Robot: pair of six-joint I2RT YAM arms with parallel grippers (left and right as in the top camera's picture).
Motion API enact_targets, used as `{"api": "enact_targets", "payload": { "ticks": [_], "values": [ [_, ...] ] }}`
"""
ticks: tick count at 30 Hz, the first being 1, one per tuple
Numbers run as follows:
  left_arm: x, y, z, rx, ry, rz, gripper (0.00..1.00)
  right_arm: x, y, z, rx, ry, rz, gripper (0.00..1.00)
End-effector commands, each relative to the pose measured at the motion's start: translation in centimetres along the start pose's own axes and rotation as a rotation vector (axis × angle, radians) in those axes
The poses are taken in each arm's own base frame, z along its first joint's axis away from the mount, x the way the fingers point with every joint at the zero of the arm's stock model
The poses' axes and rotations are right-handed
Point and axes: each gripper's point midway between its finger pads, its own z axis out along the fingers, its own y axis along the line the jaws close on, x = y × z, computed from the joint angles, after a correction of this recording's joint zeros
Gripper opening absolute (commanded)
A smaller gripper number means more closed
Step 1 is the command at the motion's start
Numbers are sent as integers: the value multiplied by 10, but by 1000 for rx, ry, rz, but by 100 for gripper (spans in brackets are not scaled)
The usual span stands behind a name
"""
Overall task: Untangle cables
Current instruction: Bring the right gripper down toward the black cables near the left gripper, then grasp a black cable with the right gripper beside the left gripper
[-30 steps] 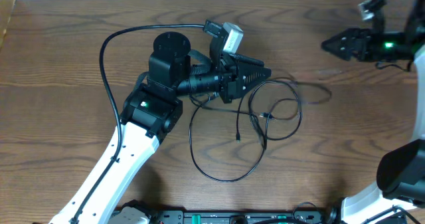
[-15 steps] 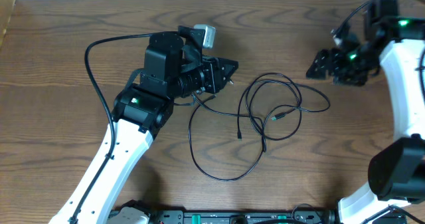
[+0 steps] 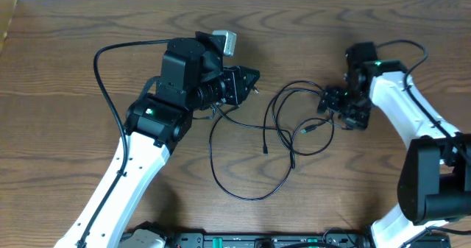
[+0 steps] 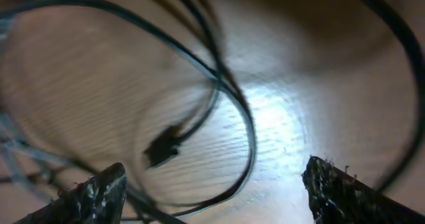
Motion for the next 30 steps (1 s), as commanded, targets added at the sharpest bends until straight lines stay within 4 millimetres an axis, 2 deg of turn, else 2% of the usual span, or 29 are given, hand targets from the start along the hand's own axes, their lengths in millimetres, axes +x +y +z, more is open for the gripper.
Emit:
{"api": "enact_targets", "payload": {
  "ticks": [1, 10, 17, 30],
  "values": [
    [-1, 2, 0, -8, -4, 29, 34, 1, -16, 8, 127, -65, 159, 82],
    [0, 2, 0, -8, -1, 27, 34, 11, -7, 14, 150, -90, 181, 84],
    [7, 5, -1, -21, 26, 18, 34, 21, -13, 14, 178, -51, 182, 84],
    [7, 5, -1, -21, 27, 50, 34, 7, -4, 12, 143, -96, 123, 83]
  ]
}}
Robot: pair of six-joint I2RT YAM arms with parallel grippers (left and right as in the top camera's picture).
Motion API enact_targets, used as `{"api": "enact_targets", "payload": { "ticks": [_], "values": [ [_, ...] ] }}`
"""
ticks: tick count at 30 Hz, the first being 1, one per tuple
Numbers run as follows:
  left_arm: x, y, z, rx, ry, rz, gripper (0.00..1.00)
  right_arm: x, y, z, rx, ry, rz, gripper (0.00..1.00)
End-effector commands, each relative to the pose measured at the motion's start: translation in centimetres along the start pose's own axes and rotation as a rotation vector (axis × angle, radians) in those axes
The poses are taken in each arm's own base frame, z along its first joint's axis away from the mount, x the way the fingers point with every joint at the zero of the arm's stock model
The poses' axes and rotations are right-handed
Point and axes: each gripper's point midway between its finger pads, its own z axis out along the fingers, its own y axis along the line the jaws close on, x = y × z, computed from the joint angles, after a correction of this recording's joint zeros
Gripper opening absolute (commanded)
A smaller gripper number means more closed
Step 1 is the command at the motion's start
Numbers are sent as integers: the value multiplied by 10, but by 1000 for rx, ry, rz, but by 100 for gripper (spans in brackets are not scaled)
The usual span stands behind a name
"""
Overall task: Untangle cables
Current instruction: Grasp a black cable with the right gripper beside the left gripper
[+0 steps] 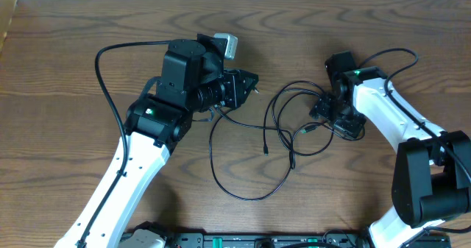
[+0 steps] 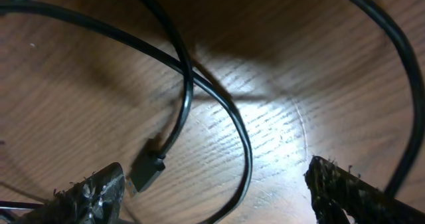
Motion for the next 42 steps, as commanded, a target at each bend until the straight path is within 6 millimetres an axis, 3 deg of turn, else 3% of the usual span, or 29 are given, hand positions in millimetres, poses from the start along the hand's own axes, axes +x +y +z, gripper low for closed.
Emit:
{"api": "enact_targets", "payload": {
  "ticks": [1, 5, 9, 16, 23, 27, 32, 42],
  "values": [
    [-1, 1, 0, -7, -3, 19, 34, -5, 0, -2, 10, -29, -39, 83],
    [-1, 1, 0, -7, -3, 19, 34, -14, -3, -12, 33, -90, -76, 78],
    [-1, 1, 0, -7, -3, 20, 34, -22, -20, -30, 114, -179, -81, 79],
    [3, 3, 0, -13, 13, 11, 34, -12, -39, -47, 152, -180, 33, 82],
    [9, 6, -1, -22, 35, -1, 34, 13, -18, -43, 73, -99, 107, 84],
    [9, 6, -1, -23, 36, -1, 34, 24, -9, -42, 79, -121, 163, 91],
    [9, 6, -1, -23, 38, -2, 34, 30, 2, -42, 70, -175, 213, 99],
    [13, 7, -1, -29, 53, -3, 34, 28, 1, -31, 76, -238, 315, 99]
  ]
}}
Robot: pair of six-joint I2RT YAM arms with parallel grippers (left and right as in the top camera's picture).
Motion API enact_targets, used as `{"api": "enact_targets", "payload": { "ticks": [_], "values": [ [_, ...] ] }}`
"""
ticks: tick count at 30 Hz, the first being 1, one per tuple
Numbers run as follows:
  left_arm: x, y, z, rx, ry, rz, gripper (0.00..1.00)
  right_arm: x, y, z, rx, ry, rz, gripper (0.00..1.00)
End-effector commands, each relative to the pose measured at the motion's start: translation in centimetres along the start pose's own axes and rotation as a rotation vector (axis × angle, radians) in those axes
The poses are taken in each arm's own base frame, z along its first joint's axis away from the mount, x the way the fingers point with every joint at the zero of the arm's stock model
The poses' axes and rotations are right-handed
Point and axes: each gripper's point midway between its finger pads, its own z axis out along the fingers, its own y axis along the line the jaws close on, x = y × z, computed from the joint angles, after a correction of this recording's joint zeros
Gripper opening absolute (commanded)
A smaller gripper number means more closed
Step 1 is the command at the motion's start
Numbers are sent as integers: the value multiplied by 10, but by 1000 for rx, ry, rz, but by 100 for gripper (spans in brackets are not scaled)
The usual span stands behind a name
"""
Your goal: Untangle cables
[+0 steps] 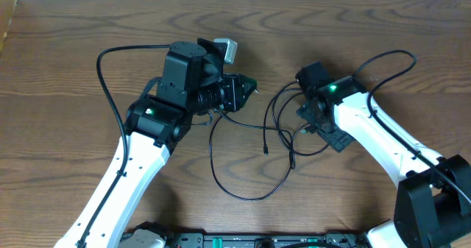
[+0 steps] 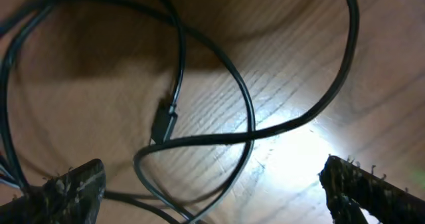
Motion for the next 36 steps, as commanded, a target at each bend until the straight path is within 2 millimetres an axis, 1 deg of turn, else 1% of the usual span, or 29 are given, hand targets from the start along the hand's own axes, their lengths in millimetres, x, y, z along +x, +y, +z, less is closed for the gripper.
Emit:
{"api": "enact_targets", "payload": {
  "ticks": [1, 4, 10, 16, 19, 21, 22, 23, 24, 25, 28, 31, 34, 36],
  "values": [
    [0, 1, 0, -5, 2, 22, 34, -5, -6, 8, 24, -48, 57, 99],
    [0, 1, 0, -5, 2, 22, 34, -4, -1, 15, 6, -48, 61, 99],
    [0, 1, 0, -5, 2, 22, 34, -6, 8, 24, -20, -59, 69, 99],
    [0, 2, 0, -6, 3, 22, 34, -5, 12, 43, 5, -48, 69, 99],
    [2, 2, 0, -7, 7, 19, 34, -2, 11, 55, 33, -40, 43, 96],
    [3, 2, 0, -9, 11, 17, 34, 0, 12, 63, 47, -34, 25, 90],
    [3, 2, 0, -9, 12, 17, 34, 1, 11, 65, 54, -31, 21, 84],
    [3, 3, 0, -10, 12, 16, 34, 2, 11, 68, 60, -25, 15, 71],
    [3, 3, 0, -10, 12, 16, 34, 3, 10, 70, 67, -22, 14, 33],
    [3, 3, 0, -10, 12, 16, 34, 4, 10, 72, 70, -19, 12, 1],
    [4, 3, 0, -10, 15, 15, 34, 5, 13, 73, 58, -9, 4, 1],
    [7, 4, 0, -16, 27, 8, 34, 1, 26, 65, 4, 13, -69, 1],
    [11, 6, 0, -23, 43, 0, 34, -13, 43, 46, -73, 11, -158, 1],
    [12, 6, 0, -24, 47, 2, 34, -30, 57, 23, -142, -3, -211, 1]
  ]
}}
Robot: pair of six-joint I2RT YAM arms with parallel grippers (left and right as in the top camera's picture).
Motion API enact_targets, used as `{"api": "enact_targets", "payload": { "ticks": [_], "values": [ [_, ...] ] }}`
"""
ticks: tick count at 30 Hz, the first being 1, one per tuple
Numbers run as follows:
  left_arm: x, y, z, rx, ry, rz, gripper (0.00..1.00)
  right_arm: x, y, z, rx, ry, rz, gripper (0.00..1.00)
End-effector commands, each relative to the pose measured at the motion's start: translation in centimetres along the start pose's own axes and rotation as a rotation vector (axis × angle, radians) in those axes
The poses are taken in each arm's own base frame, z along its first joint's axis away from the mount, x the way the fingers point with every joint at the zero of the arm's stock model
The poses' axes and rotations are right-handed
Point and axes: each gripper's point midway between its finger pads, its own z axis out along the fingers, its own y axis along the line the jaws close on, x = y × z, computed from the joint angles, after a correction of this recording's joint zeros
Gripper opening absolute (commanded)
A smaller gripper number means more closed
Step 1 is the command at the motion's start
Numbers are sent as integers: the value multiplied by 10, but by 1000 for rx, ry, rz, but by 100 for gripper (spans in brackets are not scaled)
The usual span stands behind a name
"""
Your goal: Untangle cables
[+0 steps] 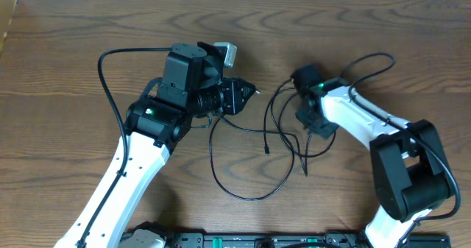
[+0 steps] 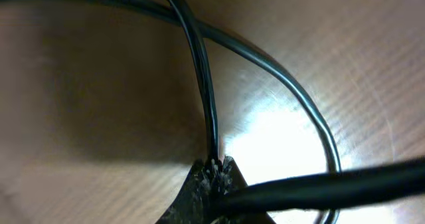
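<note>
Thin black cables (image 1: 283, 126) lie in tangled loops at the table's middle, with a large loop (image 1: 246, 193) reaching toward the front. My right gripper (image 1: 312, 124) is down on the tangle's right side. In the right wrist view its fingertips (image 2: 214, 174) are shut on one cable strand (image 2: 206, 84) that runs straight up from them. A second strand (image 2: 319, 184) crosses just in front of the fingers. My left gripper (image 1: 249, 93) hovers at the tangle's left edge, its fingers closed to a point; no cable shows between the tips.
A long black lead (image 1: 110, 79) arcs over the left arm, and another (image 1: 372, 60) loops over the right arm; both belong to the arms. Brown wooden table (image 1: 66, 27) all round. A black rail (image 1: 257, 241) runs along the front edge.
My right gripper was open above the cable loops and is now shut on one strand, low at the table. The tangle's right loops have shifted a little. The left arm has hardly moved.
My right gripper stood open at the far right of the tangle, over a plug end. It then sat further left, still open above the loops. Now it is shut on a strand. The left gripper stayed at the tangle's left edge throughout.
</note>
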Motion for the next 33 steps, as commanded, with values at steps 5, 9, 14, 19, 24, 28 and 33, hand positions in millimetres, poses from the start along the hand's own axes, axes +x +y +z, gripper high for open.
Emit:
{"api": "enact_targets", "payload": {
  "ticks": [5, 9, 14, 19, 24, 28, 33],
  "values": [
    [1, 2, 0, -7, 6, 27, 34, -65, 43, -100, -273, -71, -227, 1],
    [2, 2, 0, -8, 8, 25, 36, -93, 45, -159, -392, -57, -334, 1],
    [7, 6, 4, -17, 33, 13, 40, -129, 38, -249, -559, -121, -404, 1],
    [20, 9, 17, -21, 97, 31, 41, -156, 17, -332, -678, -261, -366, 1],
    [36, -21, 35, 125, 164, 172, 48, -157, 0, -375, -738, -326, -368, 1],
    [49, -49, 51, 267, 200, 326, 55, -152, -3, -373, -725, -304, -375, 1],
    [62, -59, 80, 309, 226, 395, 56, -149, -3, -371, -722, -296, -379, 1]
  ]
}}
